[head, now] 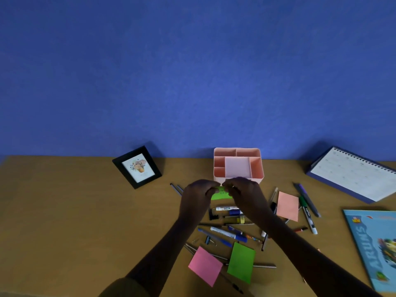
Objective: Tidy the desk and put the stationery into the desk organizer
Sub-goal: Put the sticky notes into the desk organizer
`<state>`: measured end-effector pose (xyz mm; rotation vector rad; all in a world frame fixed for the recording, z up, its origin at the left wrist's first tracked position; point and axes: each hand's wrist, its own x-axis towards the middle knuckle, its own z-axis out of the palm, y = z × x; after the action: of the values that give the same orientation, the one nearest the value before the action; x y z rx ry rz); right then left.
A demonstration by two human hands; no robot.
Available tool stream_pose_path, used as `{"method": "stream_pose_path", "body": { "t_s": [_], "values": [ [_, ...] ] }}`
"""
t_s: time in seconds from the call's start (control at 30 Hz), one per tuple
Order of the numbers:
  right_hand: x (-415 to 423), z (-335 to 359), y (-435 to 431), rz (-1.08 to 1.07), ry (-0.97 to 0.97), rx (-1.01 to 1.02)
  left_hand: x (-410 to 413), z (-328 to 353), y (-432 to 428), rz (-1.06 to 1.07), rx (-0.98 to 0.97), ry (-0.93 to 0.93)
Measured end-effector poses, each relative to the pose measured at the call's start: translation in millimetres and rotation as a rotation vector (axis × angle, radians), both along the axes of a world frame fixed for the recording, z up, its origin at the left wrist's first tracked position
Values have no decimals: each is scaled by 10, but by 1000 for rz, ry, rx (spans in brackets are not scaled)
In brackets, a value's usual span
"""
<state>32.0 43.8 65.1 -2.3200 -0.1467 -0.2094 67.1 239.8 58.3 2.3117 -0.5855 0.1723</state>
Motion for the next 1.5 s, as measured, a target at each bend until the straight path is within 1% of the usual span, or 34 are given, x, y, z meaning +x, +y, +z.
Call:
{"method": "stream_pose_path", "body": {
  "t_s": [0.17, 0.33, 0.5, 0.63, 0.77, 0.93, 1.03, 1.2, 1.4, 1.5],
  "values": [
    [386, 95, -204, -68, -85, -65, 374, 59, -164, 22, 18, -73],
    [890, 76, -385, -104, -129, -139, 843, 86, -263, 72, 91, -141],
    [1295, -19, -524, -97, -161, -198, 1183, 63, -398, 81, 137, -184],
    [1465, -159, -597, -141, -109, -206, 1362, -72, -517, 107, 208, -156],
    [1522, -363, -645, -110, -20, -279, 1428, -267, -631, 135, 291, -90],
    [1560, -476, -645, -155, 103, -395, 1490, -462, -712, 139, 372, -68],
    [1586, -556, -631, -133, 147, -472, 1515, -524, -715, 132, 408, -37],
    [1632, -657, -590, -120, 195, -527, 1513, -582, -684, 119, 451, 2],
    [1598, -644, -560, -78, 170, -499, 1485, -560, -656, 70, 460, -29],
    [1537, -605, -535, -68, 131, -425, 1425, -511, -623, 76, 388, 5]
  ]
}}
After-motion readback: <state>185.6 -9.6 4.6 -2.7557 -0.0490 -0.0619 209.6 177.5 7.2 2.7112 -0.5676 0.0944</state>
